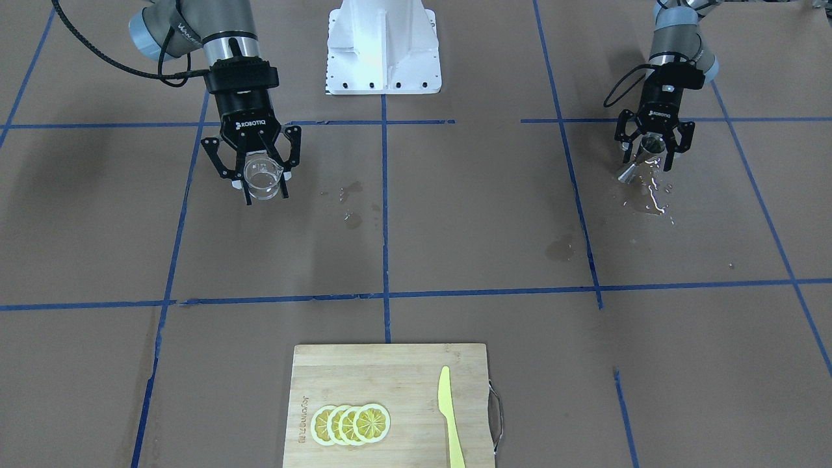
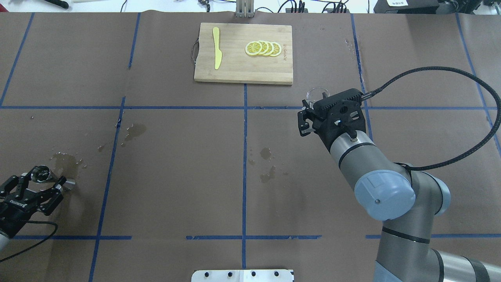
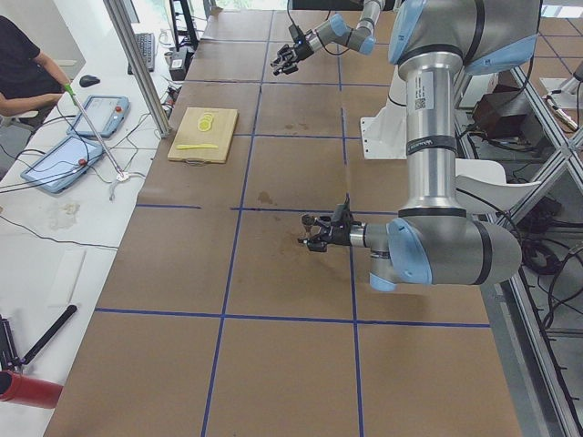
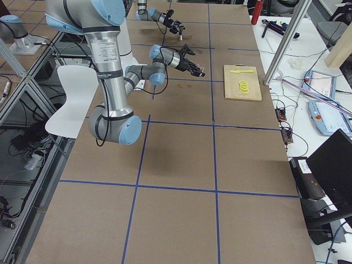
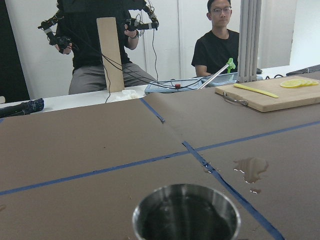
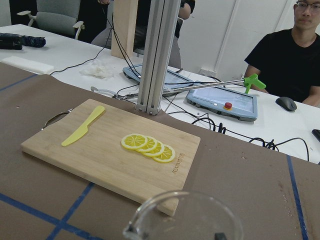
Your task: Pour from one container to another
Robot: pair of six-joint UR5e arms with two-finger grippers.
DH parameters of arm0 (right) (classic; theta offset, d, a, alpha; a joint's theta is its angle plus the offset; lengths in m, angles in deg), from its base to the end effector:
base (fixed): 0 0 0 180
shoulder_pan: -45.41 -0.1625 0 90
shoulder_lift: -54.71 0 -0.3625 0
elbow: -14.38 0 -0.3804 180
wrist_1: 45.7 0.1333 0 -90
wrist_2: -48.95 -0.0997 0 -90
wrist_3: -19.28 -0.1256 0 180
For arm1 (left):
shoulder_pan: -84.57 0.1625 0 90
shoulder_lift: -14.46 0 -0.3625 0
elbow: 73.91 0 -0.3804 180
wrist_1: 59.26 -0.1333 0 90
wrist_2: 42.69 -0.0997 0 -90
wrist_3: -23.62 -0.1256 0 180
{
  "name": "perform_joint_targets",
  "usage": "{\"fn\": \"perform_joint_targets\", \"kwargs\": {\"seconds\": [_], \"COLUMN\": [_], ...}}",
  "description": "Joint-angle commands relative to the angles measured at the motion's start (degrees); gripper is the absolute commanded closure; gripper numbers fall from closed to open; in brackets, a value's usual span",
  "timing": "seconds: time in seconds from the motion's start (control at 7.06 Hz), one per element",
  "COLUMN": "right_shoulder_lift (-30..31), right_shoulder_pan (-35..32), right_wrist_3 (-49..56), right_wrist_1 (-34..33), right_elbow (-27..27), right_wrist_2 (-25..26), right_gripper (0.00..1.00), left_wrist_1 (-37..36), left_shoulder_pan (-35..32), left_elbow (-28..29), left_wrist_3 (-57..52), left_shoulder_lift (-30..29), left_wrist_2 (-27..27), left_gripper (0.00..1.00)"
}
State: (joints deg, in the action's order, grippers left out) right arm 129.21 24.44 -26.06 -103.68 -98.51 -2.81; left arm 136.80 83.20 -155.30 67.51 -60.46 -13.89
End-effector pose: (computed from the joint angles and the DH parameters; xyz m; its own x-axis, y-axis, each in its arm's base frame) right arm -0.4113 -0.3837 0.2147 0.8030 -0.2835 0.5242 -0.3672 0.4576 0.8098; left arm 0.3213 -0.2511 0.5746 0.7261 0.3299 -0.6033 0.5143 0.3218 0.7950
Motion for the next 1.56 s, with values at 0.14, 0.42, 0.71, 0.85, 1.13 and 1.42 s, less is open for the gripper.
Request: {"fn": "perform_joint_targets", "kwargs": {"seconds": [0.14,0.42,0.71,0.85,1.13,1.42], "right_shoulder_lift": [0.0,0.0,0.0,0.0,0.0,0.0], "right_shoulder_pan": [0.0,0.0,0.1,0.1,0.1,0.1], "right_wrist_3": [0.0,0.0,0.0,0.0,0.0,0.0], "right_wrist_1": [0.0,0.0,0.0,0.0,-0.1,-0.1], "right_elbow": [-0.1,0.0,0.3,0.4,0.2,0.0], "right_wrist_2": [0.0,0.0,0.0,0.0,-0.1,-0.1], "right_gripper": [1.00,1.00,1.00,1.00,1.00,1.00], "left_wrist_1": [0.0,-0.1,-0.8,-1.4,-2.8,-4.5], "left_shoulder_pan": [-0.7,-2.1,-2.7,-2.7,-2.8,-3.8], "left_elbow": [-0.1,-5.5,-8.8,-9.9,-10.6,-10.6], "left_wrist_3": [0.2,0.1,0.0,0.0,-0.1,-0.1], "left_shoulder_lift": [0.8,7.4,9.4,9.4,12.1,15.8], "left_wrist_2": [7.0,12.2,15.1,18.0,24.8,31.4], "left_gripper": [0.15,0.16,0.16,0.16,0.17,0.17]}}
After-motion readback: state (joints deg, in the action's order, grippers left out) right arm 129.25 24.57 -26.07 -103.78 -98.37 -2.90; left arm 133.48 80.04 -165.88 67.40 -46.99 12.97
